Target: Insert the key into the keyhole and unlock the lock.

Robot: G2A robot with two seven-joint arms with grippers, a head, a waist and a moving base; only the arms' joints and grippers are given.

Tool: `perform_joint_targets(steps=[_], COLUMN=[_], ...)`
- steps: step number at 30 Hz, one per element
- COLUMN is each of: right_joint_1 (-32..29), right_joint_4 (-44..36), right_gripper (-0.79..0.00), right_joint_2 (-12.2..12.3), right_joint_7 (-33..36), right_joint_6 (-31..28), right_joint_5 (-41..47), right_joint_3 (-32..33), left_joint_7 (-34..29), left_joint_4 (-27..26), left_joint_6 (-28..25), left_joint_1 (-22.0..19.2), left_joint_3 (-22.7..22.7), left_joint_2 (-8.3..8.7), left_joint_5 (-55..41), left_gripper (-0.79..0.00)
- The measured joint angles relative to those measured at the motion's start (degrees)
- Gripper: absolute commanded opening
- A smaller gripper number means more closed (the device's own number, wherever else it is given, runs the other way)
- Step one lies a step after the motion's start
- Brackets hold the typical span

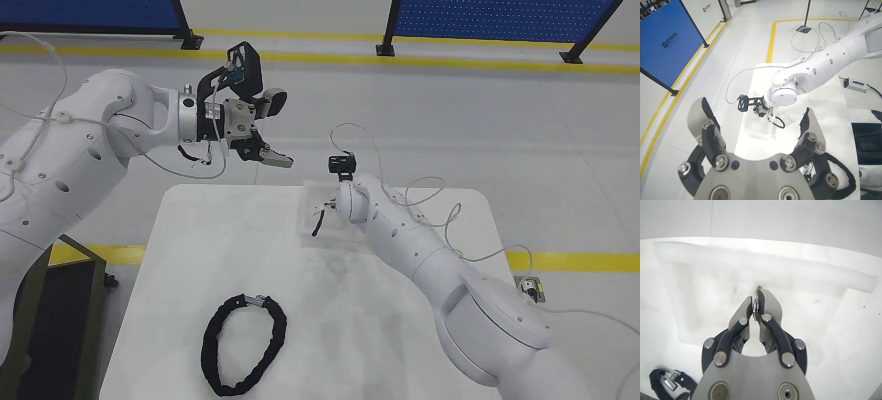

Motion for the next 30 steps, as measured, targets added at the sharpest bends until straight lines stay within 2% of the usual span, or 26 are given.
perform_joint_targets(steps=[7,11,26,30], right_joint_1=[-0.69,-0.98,-1.83,-2.87], right_joint_4=[-2.55,-2.99,-5.24,-8.54], right_gripper=[-0.785,-0.785,-0.785,-0.785], right_joint_2=[0.08,0.35,3.91,5.61], right_joint_7=[3.22,1.34,3.62,5.45], right_joint_6=[1.34,1.72,-7.94,-12.84], right_joint_5=[-3.76,-1.53,2.22,2.77], right_joint_3=[-0.28,2.33,11.2,14.06], left_joint_7=[0.0,0.0,0.0,0.0], left_joint_4=[0.0,0.0,0.0,0.0], left_joint_6=[0.0,0.0,0.0,0.0], left_joint_1=[0.0,0.0,0.0,0.0], left_joint_3=[0.0,0.0,0.0,0.0], left_joint_2=[0.0,0.0,0.0,0.0], left_joint_5=[0.0,0.0,0.0,0.0], left_gripper=[0.0,0.0,0.0,0.0])
